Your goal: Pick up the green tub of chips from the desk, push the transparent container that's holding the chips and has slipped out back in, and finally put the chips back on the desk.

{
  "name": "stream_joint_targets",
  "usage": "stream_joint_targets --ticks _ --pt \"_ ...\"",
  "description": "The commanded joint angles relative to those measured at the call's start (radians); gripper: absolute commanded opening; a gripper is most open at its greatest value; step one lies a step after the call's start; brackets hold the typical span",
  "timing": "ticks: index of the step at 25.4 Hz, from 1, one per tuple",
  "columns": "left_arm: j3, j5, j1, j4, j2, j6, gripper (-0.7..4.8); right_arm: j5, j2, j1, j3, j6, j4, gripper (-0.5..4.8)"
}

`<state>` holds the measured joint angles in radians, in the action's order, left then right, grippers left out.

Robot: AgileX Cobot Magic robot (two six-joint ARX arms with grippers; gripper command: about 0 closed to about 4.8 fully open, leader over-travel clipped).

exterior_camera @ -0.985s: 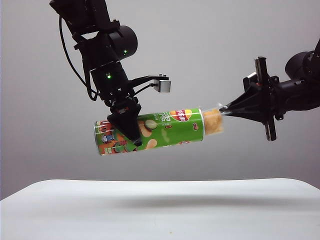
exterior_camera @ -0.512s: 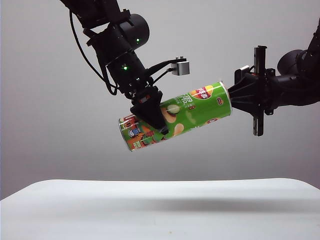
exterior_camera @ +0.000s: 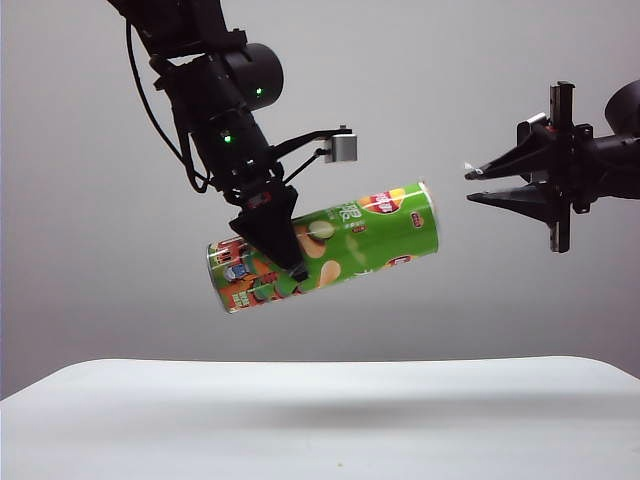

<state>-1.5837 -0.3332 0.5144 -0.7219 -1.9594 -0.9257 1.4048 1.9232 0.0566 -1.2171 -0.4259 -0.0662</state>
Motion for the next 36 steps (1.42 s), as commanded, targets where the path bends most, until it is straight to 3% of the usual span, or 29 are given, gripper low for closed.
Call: stream_joint_targets --ticks 1,5,7,8,9,11,12,13,18,25,36 --pt "-0.007 0.040 0.008 0.005 0.008 -0.014 2.45 0.007 -0.007 -0.013 -0.003 0.007 -0.011 1.14" --pt "-0.006 0.056 -0.006 -0.002 0.002 -0.018 2.45 -0.001 -0.016 -0.013 -0.003 0.048 0.006 1.06" --pt "0.000 0.080 -0.008 -0.002 0.001 -0.017 2.45 -0.031 -0.034 -0.013 -0.002 0.104 0.048 0.47" --pt "0.008 0.087 -0.025 -0.006 0.001 -0.017 2.45 -0.113 -0.075 -0.013 -0.003 0.229 0.152 -0.10" --pt "0.024 0.083 -0.037 -0.001 0.000 -0.017 2.46 -0.230 -0.124 -0.014 -0.003 0.373 0.269 -0.10" --pt "0.037 0.085 -0.052 -0.002 0.000 -0.017 2.46 -0.377 -0.179 -0.018 -0.003 0.524 0.397 -0.09" --pt "0.058 0.082 -0.070 -0.002 -0.001 -0.017 2.46 -0.549 -0.244 -0.039 -0.003 0.651 0.528 -0.09" --pt "0.066 0.082 -0.081 -0.003 -0.001 -0.017 2.46 -0.585 -0.265 -0.041 -0.003 0.673 0.565 -0.09" --pt "0.082 0.049 -0.134 -0.037 -0.031 -0.021 2.46 -0.595 -0.379 -0.074 -0.002 0.689 0.703 -0.09" --pt "0.082 0.019 -0.150 -0.034 -0.121 -0.027 2.46 -0.627 -0.406 -0.113 0.013 0.693 0.750 -0.09" --pt "0.082 0.179 -0.141 0.021 -0.184 0.000 2.46 -0.625 -0.405 -0.113 0.037 0.695 0.718 -0.09"
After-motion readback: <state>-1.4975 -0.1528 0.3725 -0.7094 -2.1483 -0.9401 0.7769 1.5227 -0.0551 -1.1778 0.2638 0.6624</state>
